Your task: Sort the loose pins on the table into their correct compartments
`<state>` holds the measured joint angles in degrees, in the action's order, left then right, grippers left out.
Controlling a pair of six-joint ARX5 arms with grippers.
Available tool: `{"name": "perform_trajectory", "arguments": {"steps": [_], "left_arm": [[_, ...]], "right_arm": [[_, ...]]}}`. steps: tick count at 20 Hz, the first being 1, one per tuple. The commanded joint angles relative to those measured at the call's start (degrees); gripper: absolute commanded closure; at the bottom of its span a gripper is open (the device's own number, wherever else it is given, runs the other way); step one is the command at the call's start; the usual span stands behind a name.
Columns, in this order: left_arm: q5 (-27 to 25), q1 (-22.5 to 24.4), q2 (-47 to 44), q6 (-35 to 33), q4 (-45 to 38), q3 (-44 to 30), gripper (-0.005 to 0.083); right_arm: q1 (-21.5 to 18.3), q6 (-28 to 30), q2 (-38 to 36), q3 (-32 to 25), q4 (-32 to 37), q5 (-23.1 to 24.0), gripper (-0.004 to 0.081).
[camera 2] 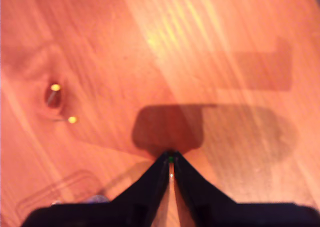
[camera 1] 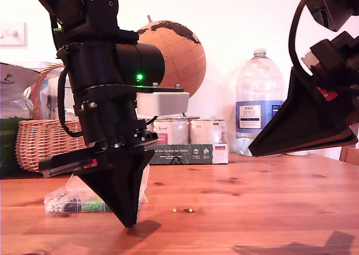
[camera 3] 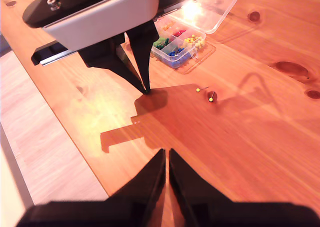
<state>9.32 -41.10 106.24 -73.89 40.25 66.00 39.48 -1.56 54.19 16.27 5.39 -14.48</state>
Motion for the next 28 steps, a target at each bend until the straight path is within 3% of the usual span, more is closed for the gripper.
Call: {"name": "perform_trajectory", "arguments": {"steps": [1, 9, 19, 28], "left_arm": [[-0.46, 0.11, 2.19, -0.04, 0.31, -0.48, 0.0798], [-3.67, 0.07, -0.11, 6.64, 3.5, 1.16, 0.0798], [-3.39, 0.17, -1.62, 30.08, 8.09, 7.78, 0.0798], [-3.41, 6.14, -1.62, 39.36, 12.55, 8.83, 0.0798]], "right_arm": [[0.26, 0.11, 0.28, -0.46, 0.28, -0.22, 0.0783], [0.26, 0.13, 0.28, -0.46, -0.24, -0.17, 0.0783], [0.26, 0.33, 0.28, -0.46, -0.42, -0.17, 0.0783], [0.26, 0.31, 0.28, -0.46, -0.52, -0.2, 0.0782]]}}
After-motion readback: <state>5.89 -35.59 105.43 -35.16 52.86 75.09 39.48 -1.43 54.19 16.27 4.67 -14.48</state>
